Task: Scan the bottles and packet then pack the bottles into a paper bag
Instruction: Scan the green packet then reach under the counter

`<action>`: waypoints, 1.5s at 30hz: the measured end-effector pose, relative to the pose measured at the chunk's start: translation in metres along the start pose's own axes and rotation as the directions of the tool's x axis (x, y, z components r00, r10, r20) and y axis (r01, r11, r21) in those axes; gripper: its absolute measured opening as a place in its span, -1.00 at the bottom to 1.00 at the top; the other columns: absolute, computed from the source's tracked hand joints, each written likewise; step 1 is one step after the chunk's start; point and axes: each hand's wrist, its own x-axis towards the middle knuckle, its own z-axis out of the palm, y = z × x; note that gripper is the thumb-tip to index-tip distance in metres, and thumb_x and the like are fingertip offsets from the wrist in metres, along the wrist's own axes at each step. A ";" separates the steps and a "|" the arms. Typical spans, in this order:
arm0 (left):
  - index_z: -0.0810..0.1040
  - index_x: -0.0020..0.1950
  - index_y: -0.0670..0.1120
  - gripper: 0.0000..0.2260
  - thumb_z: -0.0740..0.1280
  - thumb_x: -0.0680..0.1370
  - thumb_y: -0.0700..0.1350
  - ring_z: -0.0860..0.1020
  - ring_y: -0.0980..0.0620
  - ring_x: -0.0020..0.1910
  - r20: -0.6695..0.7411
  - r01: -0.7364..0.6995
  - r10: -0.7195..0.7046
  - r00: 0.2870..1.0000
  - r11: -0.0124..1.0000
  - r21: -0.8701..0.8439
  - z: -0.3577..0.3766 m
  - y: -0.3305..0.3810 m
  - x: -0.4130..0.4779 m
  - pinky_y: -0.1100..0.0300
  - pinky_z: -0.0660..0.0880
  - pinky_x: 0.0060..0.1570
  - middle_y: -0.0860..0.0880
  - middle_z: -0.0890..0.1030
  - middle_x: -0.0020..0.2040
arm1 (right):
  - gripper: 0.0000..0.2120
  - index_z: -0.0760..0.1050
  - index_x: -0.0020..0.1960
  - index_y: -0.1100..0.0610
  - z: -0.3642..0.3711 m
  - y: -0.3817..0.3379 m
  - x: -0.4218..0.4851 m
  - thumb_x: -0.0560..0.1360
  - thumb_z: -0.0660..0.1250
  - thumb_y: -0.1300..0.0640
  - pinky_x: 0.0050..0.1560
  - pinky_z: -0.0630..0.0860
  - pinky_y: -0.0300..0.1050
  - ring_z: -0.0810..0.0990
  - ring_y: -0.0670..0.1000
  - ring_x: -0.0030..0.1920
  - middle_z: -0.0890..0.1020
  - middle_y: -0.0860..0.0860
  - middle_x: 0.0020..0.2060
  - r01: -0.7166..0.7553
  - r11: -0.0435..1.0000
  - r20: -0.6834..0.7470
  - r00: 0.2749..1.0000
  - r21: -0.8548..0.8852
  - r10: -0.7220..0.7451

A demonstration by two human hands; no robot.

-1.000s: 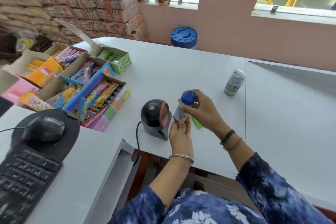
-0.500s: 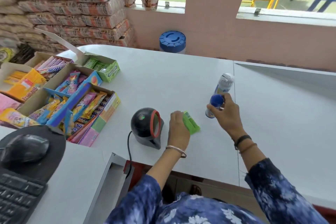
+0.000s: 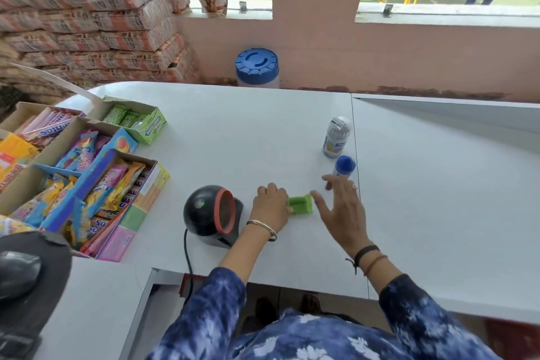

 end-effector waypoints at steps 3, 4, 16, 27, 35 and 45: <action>0.48 0.14 -0.22 -0.79 0.28 0.52 -0.19 0.48 -0.20 0.06 -0.008 -0.073 0.074 0.997 0.941 -0.332 -0.005 0.006 -0.011 0.05 0.44 0.04 -0.17 0.42 0.07 | -0.70 0.45 0.19 0.16 0.004 0.000 -0.008 0.49 0.33 0.10 0.06 0.52 -0.02 0.54 0.08 0.02 0.60 0.11 0.02 -0.186 0.974 0.398 0.910 0.131 0.120; 0.51 0.10 -0.21 -0.81 0.30 0.50 -0.21 0.51 -0.20 0.02 -0.037 -0.085 0.077 0.996 0.896 -0.435 -0.008 0.009 -0.014 0.05 0.47 0.01 -0.15 0.43 0.01 | -0.75 0.48 0.14 0.16 0.001 0.002 -0.004 0.49 0.33 0.11 -0.01 0.55 -0.08 0.57 0.08 -0.05 0.62 0.10 -0.03 -0.320 0.928 0.479 0.855 0.191 0.196; 0.50 -0.06 -0.18 -0.84 0.29 0.48 -0.42 0.66 0.15 -0.30 -0.127 -0.163 -0.163 0.978 -0.231 -0.959 -0.053 0.067 -0.043 0.32 0.61 -0.22 -0.10 0.62 -0.16 | -0.92 0.57 -0.08 0.20 -0.076 -0.015 0.036 0.43 0.39 0.24 -0.36 0.53 -0.30 0.60 -0.06 -0.39 0.67 0.03 -0.29 -0.547 0.352 0.449 0.832 0.759 0.324; 0.51 -0.02 -0.16 -0.76 0.05 0.63 -0.20 0.56 -0.04 -0.07 0.108 -0.096 -0.300 0.948 -0.592 -0.801 -0.016 0.044 -0.074 0.11 0.53 -0.05 -0.14 0.57 -0.07 | -0.93 0.60 -0.13 0.16 -0.047 -0.064 0.004 0.39 0.45 0.22 -0.21 0.63 -0.12 0.67 0.03 -0.26 0.69 0.10 -0.25 -0.430 0.661 0.470 0.873 0.615 0.131; 0.49 -0.02 -0.19 -0.75 0.04 0.62 -0.17 0.41 -0.24 0.19 0.162 -0.195 -0.436 0.885 -0.665 -0.721 0.008 0.010 -0.075 -0.21 0.22 0.42 -0.25 0.49 0.02 | -0.88 0.62 -0.11 0.16 -0.026 -0.100 -0.013 0.36 0.49 0.19 -0.22 0.59 -0.27 0.64 -0.09 -0.29 0.68 -0.03 -0.25 -0.177 0.822 0.457 0.883 0.541 -0.110; 0.44 0.12 -0.02 -0.75 0.35 0.49 -0.24 0.54 0.01 -0.02 -0.354 -0.164 -0.257 0.899 0.550 -0.819 0.008 0.036 -0.058 0.20 0.58 -0.03 -0.02 0.37 0.10 | -0.82 0.56 -0.02 0.12 -0.044 -0.002 -0.009 0.38 0.43 0.23 -0.18 0.63 -0.01 0.64 0.07 -0.21 0.69 0.00 -0.13 0.031 0.984 0.262 0.962 0.176 -0.077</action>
